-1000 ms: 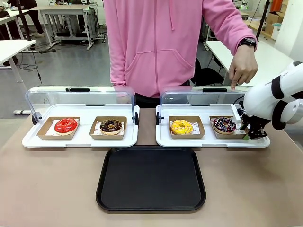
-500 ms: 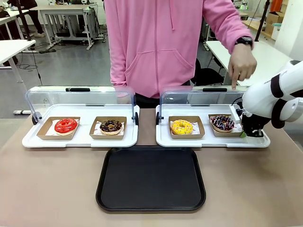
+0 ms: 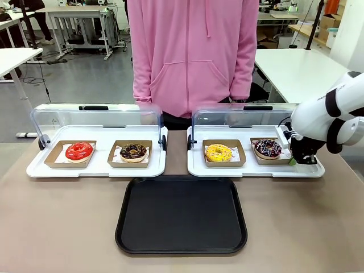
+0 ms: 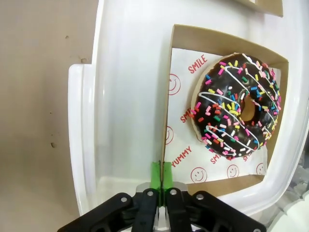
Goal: Move the fourth donut from the left to the tray.
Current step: Pick up the Paper togo box containing the Donut indicated by the person and place it on the Handle tray.
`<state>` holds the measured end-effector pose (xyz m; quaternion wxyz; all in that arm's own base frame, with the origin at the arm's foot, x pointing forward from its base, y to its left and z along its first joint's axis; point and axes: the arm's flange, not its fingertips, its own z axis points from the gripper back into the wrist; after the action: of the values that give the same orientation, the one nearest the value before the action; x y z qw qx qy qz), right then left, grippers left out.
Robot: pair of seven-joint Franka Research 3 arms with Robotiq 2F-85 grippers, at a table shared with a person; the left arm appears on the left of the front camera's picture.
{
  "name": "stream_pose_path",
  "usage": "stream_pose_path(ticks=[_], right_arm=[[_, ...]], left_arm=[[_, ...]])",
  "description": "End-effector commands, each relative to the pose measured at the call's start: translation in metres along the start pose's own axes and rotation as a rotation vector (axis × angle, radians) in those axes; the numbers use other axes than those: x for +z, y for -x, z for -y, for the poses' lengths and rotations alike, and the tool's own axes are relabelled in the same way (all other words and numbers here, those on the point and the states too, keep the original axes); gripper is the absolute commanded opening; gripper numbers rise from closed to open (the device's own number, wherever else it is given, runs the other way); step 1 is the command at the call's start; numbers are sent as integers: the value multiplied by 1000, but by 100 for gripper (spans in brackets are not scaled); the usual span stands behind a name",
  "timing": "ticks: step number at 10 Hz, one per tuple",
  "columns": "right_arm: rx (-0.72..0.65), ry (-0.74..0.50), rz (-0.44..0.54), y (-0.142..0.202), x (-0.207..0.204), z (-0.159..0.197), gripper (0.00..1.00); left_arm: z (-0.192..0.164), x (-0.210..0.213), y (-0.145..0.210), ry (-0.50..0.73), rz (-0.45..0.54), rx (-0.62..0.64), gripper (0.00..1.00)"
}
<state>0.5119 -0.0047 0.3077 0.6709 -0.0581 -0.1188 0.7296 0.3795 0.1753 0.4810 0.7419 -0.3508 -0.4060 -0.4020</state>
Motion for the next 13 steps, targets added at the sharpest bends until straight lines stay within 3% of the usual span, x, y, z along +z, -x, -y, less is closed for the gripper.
stream_pose_path(ticks=[1,9,13], right_arm=[[0,3,-1,0,0,-1,0],[-55,102,30,-50,78,-40,2],[-104,50,101,-99,111,-81,2]], left_arm=[[0,2,-1,9,5,-21,100],[0,2,-1,9,5,-21,100],[0,2,-1,9,5,-21,100]])
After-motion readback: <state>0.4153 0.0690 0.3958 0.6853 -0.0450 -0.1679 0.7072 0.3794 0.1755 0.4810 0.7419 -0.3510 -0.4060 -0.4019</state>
